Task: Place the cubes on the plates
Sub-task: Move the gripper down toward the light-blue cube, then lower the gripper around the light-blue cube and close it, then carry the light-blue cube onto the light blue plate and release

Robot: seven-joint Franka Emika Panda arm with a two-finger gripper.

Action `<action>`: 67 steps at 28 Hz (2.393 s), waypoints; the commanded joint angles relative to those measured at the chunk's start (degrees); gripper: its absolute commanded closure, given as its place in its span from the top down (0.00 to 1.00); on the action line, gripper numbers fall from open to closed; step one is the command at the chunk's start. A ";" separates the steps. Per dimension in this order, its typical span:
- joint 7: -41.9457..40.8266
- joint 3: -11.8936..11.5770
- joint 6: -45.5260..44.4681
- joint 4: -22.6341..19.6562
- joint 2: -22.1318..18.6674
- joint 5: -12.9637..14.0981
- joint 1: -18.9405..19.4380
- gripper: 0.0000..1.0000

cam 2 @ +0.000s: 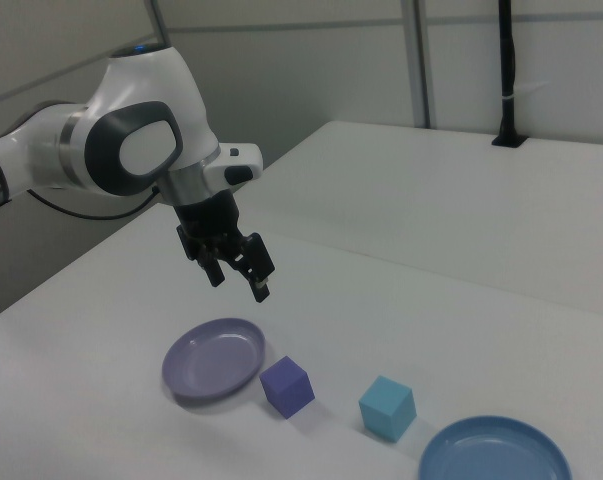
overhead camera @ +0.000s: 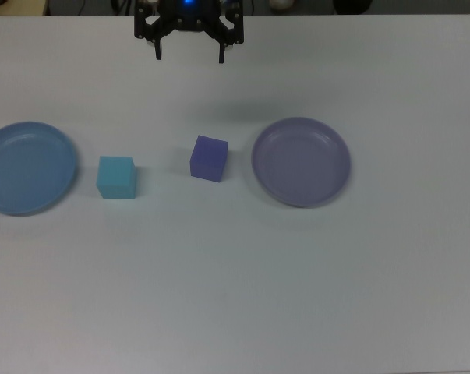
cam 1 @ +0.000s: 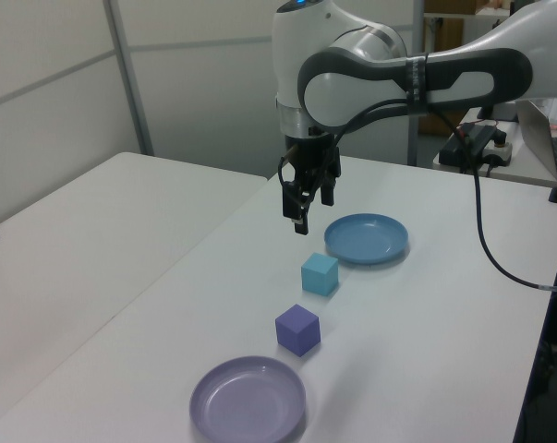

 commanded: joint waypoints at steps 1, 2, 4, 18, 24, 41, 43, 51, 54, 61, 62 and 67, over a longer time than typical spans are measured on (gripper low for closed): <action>-1.69 -0.60 -0.24 0.01 1.08 0.57 -0.36 1.00; -1.69 -0.61 0.29 0.36 1.45 0.40 -0.45 1.00; -1.61 -0.78 1.35 1.15 1.98 0.39 -0.54 1.00; -2.75 -1.49 11.10 1.15 8.21 -0.39 -5.46 1.00; -2.49 -1.57 18.74 0.98 14.63 -4.17 -6.07 1.00; -1.96 -6.85 27.90 -0.96 23.25 -9.36 -6.16 1.00; -2.05 -7.11 27.89 -1.13 23.25 -9.88 -6.16 1.00; -1.61 -7.20 28.60 -4.91 23.25 -12.26 -5.55 1.00; -0.64 -7.11 29.30 -5.44 23.25 -12.26 -5.20 0.74; -0.20 -7.02 29.56 -4.30 22.81 -11.38 -5.81 0.14; -0.37 -7.11 29.56 -3.77 22.64 -11.38 -5.98 0.14; -2.22 -7.29 29.48 -1.66 21.85 -9.98 -9.67 0.14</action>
